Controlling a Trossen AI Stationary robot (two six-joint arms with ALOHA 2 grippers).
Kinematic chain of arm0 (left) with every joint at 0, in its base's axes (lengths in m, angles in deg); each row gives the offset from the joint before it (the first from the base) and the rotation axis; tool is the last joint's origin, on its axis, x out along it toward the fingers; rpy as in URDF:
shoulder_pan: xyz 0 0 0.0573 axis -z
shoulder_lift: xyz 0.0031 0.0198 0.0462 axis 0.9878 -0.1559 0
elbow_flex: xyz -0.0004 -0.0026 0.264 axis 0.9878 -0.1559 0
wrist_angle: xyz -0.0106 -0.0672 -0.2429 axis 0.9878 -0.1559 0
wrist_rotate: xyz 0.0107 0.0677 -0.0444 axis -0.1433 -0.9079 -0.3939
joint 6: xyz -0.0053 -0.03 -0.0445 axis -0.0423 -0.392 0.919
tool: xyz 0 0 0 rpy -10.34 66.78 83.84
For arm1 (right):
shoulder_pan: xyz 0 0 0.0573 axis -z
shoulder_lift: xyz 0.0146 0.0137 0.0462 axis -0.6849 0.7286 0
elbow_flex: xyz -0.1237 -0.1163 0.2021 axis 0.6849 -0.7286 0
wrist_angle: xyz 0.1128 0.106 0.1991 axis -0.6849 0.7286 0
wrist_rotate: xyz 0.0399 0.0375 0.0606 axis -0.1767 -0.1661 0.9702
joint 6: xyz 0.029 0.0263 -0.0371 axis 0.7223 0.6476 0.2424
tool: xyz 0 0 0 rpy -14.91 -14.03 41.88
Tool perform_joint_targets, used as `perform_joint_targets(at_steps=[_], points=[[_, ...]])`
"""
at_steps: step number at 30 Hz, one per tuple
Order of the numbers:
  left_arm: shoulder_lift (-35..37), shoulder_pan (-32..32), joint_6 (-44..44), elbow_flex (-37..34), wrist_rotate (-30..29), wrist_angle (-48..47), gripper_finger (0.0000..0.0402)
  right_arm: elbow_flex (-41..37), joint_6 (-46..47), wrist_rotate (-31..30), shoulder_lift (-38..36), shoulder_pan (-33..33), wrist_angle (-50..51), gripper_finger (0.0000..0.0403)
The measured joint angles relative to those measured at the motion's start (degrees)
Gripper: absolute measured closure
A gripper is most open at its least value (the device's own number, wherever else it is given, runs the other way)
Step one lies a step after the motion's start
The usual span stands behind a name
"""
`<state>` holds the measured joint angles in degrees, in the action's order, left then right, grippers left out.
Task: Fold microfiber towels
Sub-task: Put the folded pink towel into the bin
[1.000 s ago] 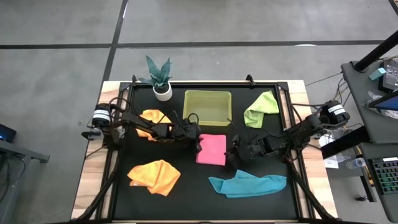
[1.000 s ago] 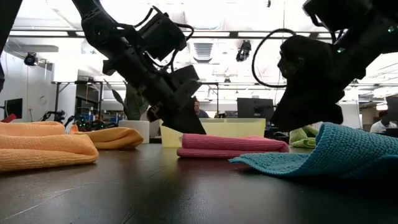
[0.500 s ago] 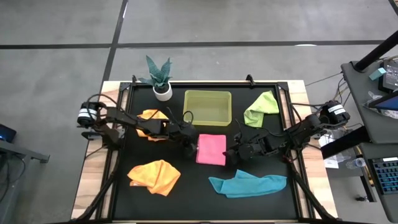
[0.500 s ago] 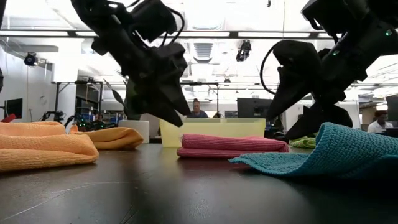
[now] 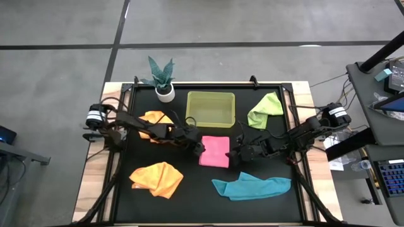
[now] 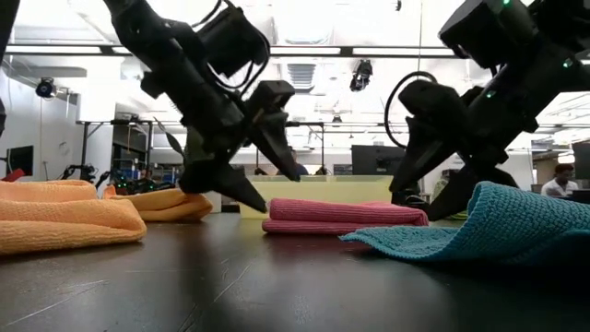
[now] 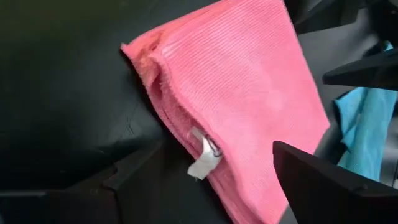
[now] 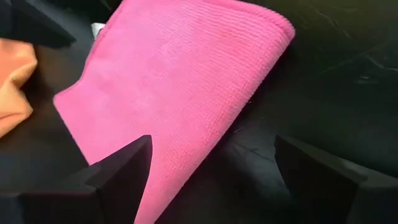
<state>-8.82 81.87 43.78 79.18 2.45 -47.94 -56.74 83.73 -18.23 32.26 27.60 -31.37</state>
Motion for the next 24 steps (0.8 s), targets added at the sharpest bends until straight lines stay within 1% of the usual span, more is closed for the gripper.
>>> perform_joint_targets(at_steps=[7,9,18,21,24], points=[[-2.6,0.2,1.7,0.0,0.5,5.8,0.0116,0.0,-1.0,0.0,1.7,1.0,-2.2,0.0076],[-2.9,0.4,2.9,0.0,0.5,5.7,0.0116,0.0,-1.2,-0.2,2.8,1.1,-3.6,0.0076],[-3.0,1.8,3.0,0.0,-0.4,7.1,0.0116,0.0,-3.9,0.1,6.1,2.1,-11.6,0.0082],[-4.5,2.0,3.0,0.1,-0.5,8.2,0.0117,0.0,-4.2,0.4,6.8,2.4,-13.1,0.0089],[-7.1,2.2,3.9,0.3,-0.3,12.8,0.0126,0.0,-4.2,0.5,6.8,2.4,-13.2,0.0094]])
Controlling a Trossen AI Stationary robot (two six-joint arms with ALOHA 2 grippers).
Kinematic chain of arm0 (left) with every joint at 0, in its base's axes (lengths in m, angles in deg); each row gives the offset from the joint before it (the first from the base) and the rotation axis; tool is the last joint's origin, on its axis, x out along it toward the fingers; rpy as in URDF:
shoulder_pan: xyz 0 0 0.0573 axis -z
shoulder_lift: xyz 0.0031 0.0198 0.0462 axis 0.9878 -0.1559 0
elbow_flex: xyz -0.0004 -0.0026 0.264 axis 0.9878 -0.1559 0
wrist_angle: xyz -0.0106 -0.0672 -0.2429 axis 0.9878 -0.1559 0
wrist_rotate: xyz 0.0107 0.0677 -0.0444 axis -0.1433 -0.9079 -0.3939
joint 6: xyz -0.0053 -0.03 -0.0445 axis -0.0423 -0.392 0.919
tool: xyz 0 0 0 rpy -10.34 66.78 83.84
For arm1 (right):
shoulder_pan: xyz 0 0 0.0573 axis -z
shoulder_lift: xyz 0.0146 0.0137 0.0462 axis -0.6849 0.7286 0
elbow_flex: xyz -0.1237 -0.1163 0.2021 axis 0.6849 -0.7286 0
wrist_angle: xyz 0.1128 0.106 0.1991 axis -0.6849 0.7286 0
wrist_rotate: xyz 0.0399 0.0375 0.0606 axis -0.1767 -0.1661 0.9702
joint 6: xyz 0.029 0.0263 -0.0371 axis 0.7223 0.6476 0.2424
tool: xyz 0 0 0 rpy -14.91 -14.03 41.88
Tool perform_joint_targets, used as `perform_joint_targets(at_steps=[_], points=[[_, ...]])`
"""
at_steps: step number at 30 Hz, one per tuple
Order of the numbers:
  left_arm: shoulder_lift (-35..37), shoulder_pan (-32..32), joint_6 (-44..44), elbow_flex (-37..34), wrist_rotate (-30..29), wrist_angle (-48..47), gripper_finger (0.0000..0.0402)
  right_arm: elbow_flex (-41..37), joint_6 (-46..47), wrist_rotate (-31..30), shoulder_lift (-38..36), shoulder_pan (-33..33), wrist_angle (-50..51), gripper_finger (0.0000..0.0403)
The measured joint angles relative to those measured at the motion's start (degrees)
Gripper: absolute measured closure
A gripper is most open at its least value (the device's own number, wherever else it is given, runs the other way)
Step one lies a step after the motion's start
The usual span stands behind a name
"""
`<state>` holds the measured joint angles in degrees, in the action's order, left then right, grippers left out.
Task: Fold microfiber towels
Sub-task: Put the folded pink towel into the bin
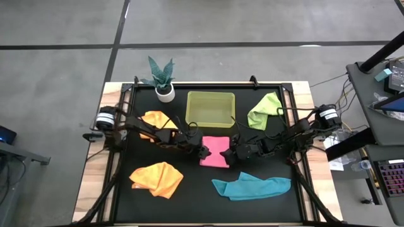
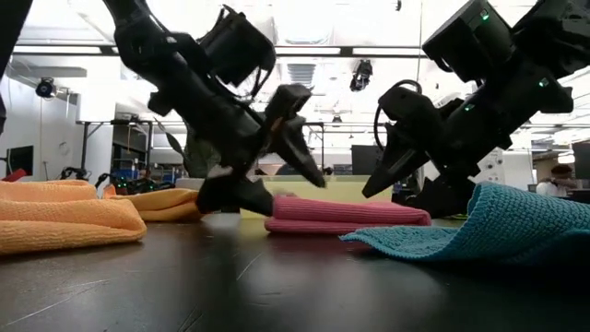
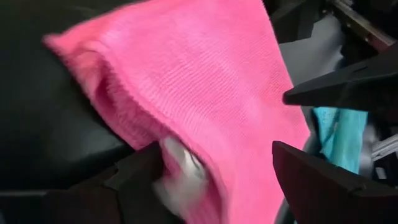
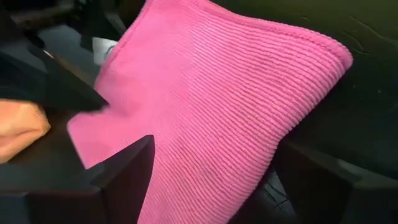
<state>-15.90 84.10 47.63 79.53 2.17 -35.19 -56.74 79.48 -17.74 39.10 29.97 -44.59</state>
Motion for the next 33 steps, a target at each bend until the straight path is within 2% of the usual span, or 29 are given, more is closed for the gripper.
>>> perform_joint_targets(at_steps=[8,13,25,33], points=[[-3.4,0.5,0.6,1.6,1.0,3.6,0.0184,0.0,-1.2,1.5,0.7,0.0,-1.7,0.0101],[-3.4,0.5,-0.3,1.5,1.2,3.1,0.0232,0.0,-1.3,1.5,1.1,0.1,-2.2,0.0132],[-3.4,0.6,-2.7,1.3,-0.4,2.9,0.0385,0.0,-1.5,1.7,1.2,0.2,-2.7,0.0247],[-3.4,0.7,-4.3,1.2,-1.3,3.0,0.0399,0.0,-4.6,1.6,1.2,0.2,-3.4,0.0381]])
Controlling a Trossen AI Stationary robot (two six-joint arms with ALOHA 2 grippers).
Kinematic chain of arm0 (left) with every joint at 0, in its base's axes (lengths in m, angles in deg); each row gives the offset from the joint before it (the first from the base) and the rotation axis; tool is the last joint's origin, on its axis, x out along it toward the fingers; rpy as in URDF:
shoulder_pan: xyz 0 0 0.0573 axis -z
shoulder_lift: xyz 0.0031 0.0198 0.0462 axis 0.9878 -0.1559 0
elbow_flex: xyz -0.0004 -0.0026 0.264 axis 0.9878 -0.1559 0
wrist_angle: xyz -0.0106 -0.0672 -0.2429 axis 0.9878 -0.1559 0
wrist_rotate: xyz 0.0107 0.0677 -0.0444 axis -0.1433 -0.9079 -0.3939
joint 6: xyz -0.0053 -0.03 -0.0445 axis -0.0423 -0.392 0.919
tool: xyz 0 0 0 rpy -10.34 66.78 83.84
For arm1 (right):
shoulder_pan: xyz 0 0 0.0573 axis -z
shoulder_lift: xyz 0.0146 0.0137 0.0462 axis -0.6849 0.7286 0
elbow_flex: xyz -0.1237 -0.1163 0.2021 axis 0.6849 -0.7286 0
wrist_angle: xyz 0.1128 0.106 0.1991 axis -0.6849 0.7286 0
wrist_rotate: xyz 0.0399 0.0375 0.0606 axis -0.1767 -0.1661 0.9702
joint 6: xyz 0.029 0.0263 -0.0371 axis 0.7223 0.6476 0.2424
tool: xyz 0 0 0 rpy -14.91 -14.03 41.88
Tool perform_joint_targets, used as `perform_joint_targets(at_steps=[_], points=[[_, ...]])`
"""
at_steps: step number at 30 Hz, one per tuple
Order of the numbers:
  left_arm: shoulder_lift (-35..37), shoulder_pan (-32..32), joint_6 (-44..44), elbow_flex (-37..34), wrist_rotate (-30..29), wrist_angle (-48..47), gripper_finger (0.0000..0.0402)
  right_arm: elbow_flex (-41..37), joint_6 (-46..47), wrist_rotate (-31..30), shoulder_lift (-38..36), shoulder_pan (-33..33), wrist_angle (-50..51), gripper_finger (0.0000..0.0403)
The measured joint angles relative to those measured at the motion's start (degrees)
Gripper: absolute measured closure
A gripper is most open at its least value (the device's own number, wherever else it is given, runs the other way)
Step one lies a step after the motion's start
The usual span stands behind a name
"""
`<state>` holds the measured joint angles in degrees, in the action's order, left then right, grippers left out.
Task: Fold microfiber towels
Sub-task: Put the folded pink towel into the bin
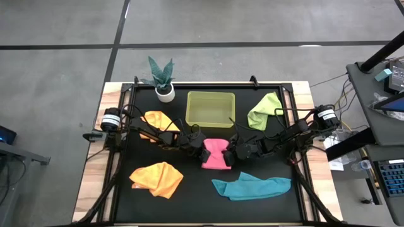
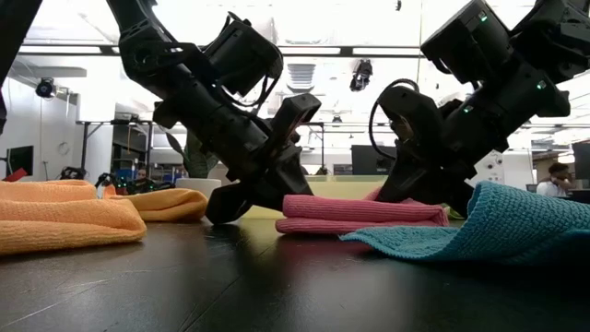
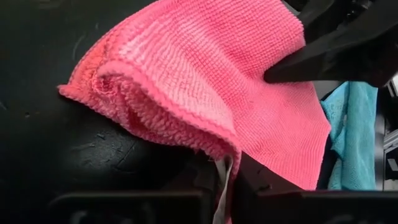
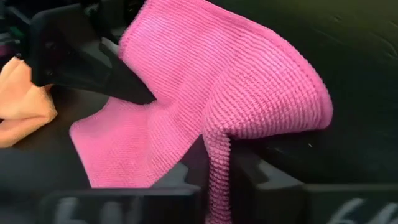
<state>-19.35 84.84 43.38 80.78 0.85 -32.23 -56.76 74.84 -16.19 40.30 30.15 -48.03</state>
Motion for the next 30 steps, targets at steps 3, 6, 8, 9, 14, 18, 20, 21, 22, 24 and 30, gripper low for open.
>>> perform_joint_targets(at_steps=[3,6,8,9,14,18,20,21,22,24,30], points=[[0.4,0.0,-1.2,-0.1,-0.2,-0.2,0.0400,0.0,-0.9,0.0,-0.2,0.0,-1.1,0.0388],[1.7,-0.1,-1.8,-0.2,-0.3,-0.3,0.0400,0.0,-1.8,0.0,-1.2,0.0,-1.1,0.0389],[2.8,-0.1,-2.6,-0.2,-0.3,-0.1,0.0400,0.0,-2.9,-0.5,-2.2,0.0,-1.1,0.0390],[3.3,-0.1,-2.9,-0.2,-0.3,-0.1,0.0400,0.0,-3.9,-0.7,-2.8,0.0,-1.1,0.0390],[6.1,-0.1,-5.0,0.0,-1.0,-0.4,0.0400,0.0,-7.5,-2.1,-5.8,0.0,-1.1,0.0390],[8.8,-1.0,-7.3,0.1,-1.9,-0.3,0.0401,0.2,-10.4,-3.3,-8.2,0.6,-0.7,0.0390],[10.0,-1.8,-9.0,0.1,-2.0,-0.3,0.0401,0.5,-12.2,-3.6,-9.2,1.3,0.3,0.0390],[10.5,-2.2,-9.6,0.1,-2.0,-0.2,0.0401,0.9,-13.1,-3.6,-9.7,1.8,0.7,0.0390],[11.1,-2.7,-10.3,0.0,-1.9,-0.7,0.0401,1.1,-14.1,-3.6,-10.2,2.3,0.9,0.0390],[11.9,-3.8,-11.5,0.0,-1.9,-1.0,0.0401,1.5,-16.2,-3.6,-11.1,3.4,1.2,0.0390],[14.4,-8.1,-16.9,0.6,-2.0,-3.8,0.0401,3.3,-22.6,-3.0,-13.2,8.1,1.3,0.0391]])
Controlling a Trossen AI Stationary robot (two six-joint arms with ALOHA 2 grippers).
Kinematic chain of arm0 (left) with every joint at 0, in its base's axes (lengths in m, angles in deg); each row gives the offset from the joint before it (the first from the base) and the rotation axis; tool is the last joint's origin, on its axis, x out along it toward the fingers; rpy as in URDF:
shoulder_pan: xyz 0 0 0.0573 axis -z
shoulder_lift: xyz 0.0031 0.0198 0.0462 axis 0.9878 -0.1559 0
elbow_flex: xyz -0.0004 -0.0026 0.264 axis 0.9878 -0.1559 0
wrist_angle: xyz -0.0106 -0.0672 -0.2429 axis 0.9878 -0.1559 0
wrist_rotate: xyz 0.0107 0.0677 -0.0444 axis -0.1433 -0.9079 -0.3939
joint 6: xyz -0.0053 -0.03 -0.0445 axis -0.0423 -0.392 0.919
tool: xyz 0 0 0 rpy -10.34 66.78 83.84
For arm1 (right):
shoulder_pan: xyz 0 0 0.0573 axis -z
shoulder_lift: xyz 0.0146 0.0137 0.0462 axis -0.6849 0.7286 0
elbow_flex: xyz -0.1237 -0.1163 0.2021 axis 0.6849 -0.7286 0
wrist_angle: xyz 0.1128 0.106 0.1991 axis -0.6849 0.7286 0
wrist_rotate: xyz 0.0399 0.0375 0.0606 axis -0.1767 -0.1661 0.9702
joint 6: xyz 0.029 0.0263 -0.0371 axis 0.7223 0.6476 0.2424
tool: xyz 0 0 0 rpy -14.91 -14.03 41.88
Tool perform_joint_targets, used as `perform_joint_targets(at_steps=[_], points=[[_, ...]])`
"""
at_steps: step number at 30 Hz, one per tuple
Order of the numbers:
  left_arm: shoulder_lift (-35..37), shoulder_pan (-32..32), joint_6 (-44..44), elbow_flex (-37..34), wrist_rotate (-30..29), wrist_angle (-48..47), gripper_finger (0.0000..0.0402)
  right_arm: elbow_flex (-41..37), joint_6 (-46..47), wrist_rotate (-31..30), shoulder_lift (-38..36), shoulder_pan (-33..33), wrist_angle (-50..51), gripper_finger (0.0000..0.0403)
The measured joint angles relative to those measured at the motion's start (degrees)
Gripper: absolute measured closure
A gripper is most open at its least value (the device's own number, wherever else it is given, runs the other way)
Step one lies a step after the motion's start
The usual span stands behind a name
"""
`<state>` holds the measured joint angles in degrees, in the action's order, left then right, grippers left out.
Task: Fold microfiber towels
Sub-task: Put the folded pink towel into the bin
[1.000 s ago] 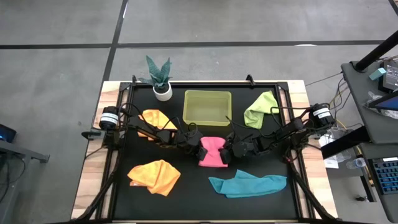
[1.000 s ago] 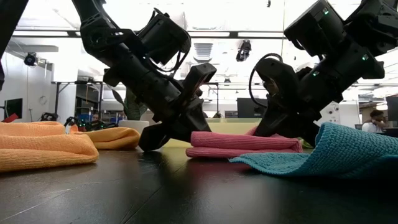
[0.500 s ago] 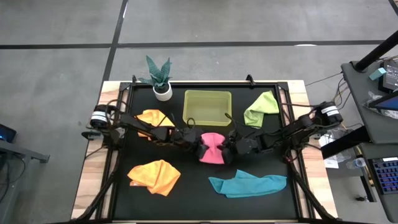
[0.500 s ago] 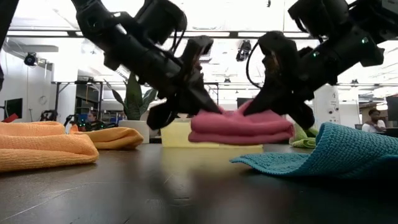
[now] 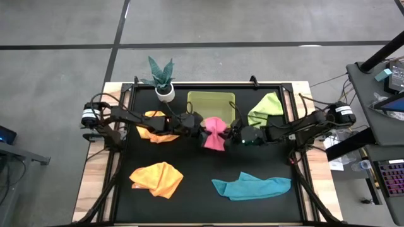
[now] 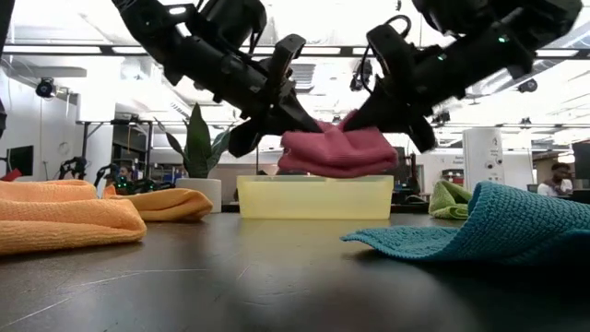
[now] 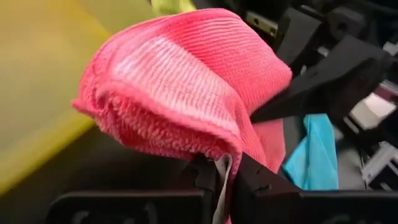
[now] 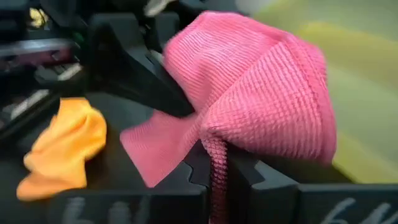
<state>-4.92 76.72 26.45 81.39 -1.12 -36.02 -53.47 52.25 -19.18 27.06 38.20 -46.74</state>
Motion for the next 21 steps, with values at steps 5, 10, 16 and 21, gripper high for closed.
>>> perform_joint_targets(at_steps=[5,10,16,21], points=[[0.7,-4.3,-4.1,0.8,0.2,-0.1,0.0401,2.0,-5.1,3.2,-0.4,5.0,1.4,0.0391],[0.7,-7.9,-7.8,2.7,0.3,-2.6,0.0401,4.5,-9.4,3.5,-0.2,9.3,5.1,0.0391],[0.7,-12.0,-10.2,4.4,0.4,-3.1,0.0401,6.2,-14.3,5.1,-0.1,14.7,5.9,0.0391],[0.6,-14.9,-10.2,4.4,0.4,-3.2,0.0402,6.7,-15.9,9.4,0.0,19.9,6.1,0.0391]])
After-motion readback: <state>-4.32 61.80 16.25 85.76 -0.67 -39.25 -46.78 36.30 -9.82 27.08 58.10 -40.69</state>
